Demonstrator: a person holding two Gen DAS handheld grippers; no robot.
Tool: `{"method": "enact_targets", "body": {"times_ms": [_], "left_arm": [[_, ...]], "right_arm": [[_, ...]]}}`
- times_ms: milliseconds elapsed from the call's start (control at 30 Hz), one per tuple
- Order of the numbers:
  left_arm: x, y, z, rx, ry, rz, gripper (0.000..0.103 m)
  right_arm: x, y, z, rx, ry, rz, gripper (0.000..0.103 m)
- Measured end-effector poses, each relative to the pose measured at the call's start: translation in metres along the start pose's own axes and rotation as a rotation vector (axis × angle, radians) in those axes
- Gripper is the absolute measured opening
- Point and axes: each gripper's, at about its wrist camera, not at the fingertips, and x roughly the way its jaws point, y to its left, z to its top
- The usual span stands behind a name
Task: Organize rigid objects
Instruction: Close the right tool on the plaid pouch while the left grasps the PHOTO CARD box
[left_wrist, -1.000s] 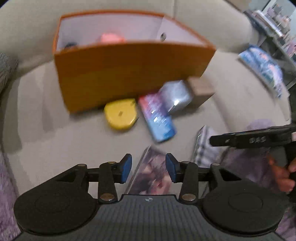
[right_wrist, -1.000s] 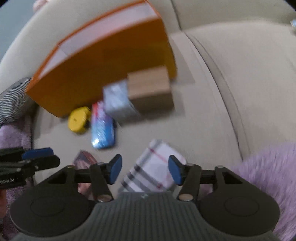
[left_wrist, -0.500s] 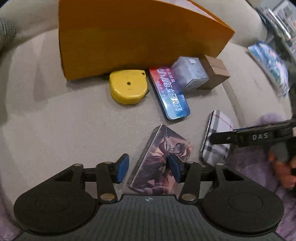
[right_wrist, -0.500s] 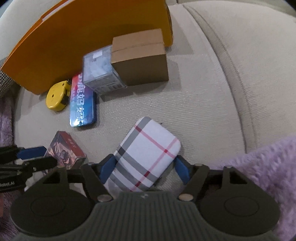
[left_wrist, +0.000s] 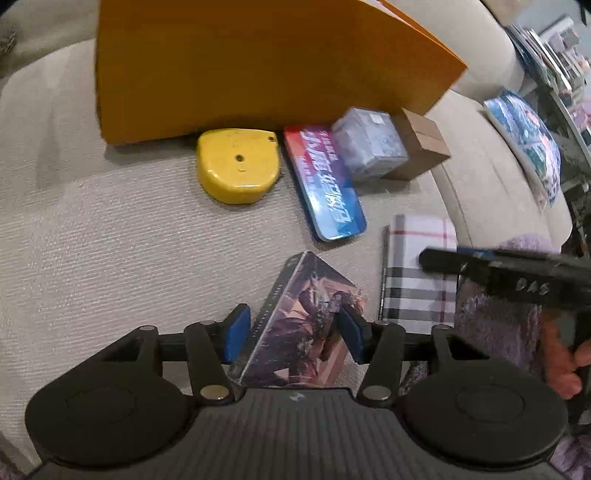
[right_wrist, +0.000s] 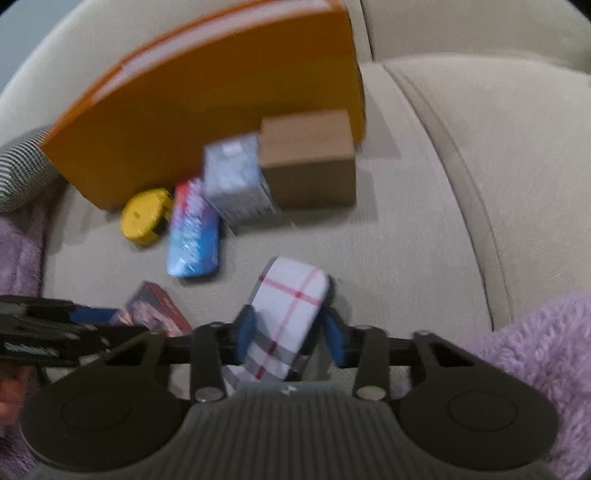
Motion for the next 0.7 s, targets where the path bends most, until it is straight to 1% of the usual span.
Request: {"method": "enact_targets", "body": {"times_ms": [33, 67, 133, 200, 267, 433, 467, 567, 600, 700], "left_arm": [[-0.001, -0.003, 0.0, 0.003, -0.003, 0.01, 0.06], [-0.002, -0.004, -0.001, 0.005, -0.007, 0.021, 0.059], [-0.005, -0.008, -0.003, -0.006, -0.022, 0.04, 0.054], [-0.007, -0.009, -0.006, -0.022, -0.03, 0.048, 0.05], [-0.01, -0.01, -0.008, -0.035, -0.038, 0.053, 0.048], [-0.015, -0.011, -0.012, -0.077, -0.056, 0.059, 0.043], [-0.015, -0.01, -0.014, -0.099, -0.056, 0.057, 0.043], [-0.012, 0.0, -0.016, -0.229, -0.042, 0.028, 0.043], [-0.011, 0.002, -0.018, -0.25, -0.047, 0.023, 0.043], [-0.012, 0.001, -0.021, -0.271, -0.049, 0.02, 0.043]], "right_arm": [[-0.005, 0.006, 0.0, -0.016, -0.015, 0.011, 0.027], [-0.008, 0.013, -0.001, -0.03, -0.027, 0.024, 0.025], [-0.015, 0.024, -0.003, -0.054, -0.043, 0.06, 0.019], [-0.017, 0.037, -0.007, -0.083, -0.044, 0.085, 0.019], [-0.017, 0.044, -0.01, -0.113, -0.035, 0.081, 0.019], [-0.001, 0.048, -0.022, -0.093, 0.039, 0.092, 0.023], [0.001, 0.048, -0.026, -0.092, 0.047, 0.088, 0.023], [0.006, 0.045, -0.037, -0.061, 0.072, 0.097, 0.023], [0.005, 0.043, -0.04, -0.041, 0.071, 0.108, 0.022], [0.007, 0.039, -0.046, -0.007, 0.083, 0.138, 0.022]]}}
